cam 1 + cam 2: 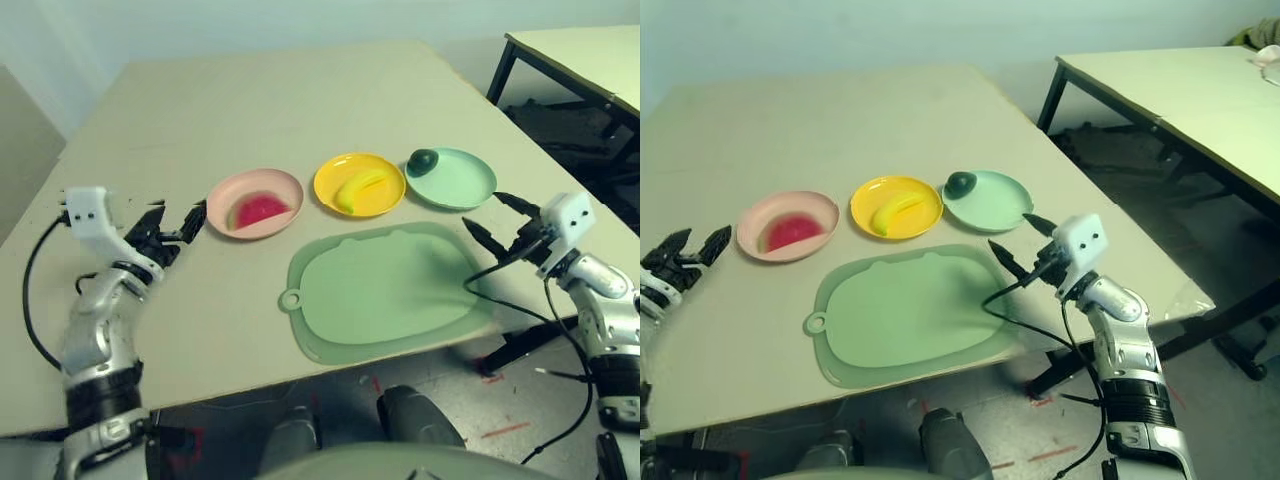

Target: Place the fruits into color-matched plates.

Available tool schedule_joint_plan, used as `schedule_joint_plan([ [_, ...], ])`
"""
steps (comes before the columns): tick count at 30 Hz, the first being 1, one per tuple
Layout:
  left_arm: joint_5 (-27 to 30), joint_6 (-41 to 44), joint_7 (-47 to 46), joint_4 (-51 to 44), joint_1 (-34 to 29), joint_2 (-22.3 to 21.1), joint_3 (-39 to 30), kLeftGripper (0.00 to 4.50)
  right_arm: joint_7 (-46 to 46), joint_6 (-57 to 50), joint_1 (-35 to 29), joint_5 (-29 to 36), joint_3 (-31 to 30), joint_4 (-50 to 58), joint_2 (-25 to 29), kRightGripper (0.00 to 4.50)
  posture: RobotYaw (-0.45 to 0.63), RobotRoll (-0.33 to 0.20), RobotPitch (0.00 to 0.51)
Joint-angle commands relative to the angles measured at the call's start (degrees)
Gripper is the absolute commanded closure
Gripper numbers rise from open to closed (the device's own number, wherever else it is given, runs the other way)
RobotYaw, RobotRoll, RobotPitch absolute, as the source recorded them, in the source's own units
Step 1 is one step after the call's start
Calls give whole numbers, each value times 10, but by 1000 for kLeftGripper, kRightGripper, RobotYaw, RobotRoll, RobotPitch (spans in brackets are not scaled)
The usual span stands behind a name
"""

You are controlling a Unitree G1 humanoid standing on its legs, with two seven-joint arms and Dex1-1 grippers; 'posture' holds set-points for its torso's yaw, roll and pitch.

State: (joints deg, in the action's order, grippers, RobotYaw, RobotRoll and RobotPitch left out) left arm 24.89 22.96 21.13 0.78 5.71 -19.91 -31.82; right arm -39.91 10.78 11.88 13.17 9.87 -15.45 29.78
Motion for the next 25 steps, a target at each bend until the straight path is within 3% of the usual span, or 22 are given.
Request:
schedule_joint_plan([
  [1,-13,-18,-4,-21,-21,3,27,22,39,-7,5,5,34,-51,0,0,-177,0,136],
  [7,-59,-67,12,-65,-69,7,109,22,22,11,18,28,75,-154,29,0,-184,0,114],
  [12,-96,-119,27,-52,-66,5,169,22,-11,38,15,44,93,-196,46,0,-178,0,96],
  [19,-107,-180,24,10,-45,11,177,22,-63,65,29,69,109,-226,57,0,-225,0,60],
  [25,-97,-212,-11,29,-42,45,167,22,-89,85,53,68,110,-265,73,0,-198,0,32],
])
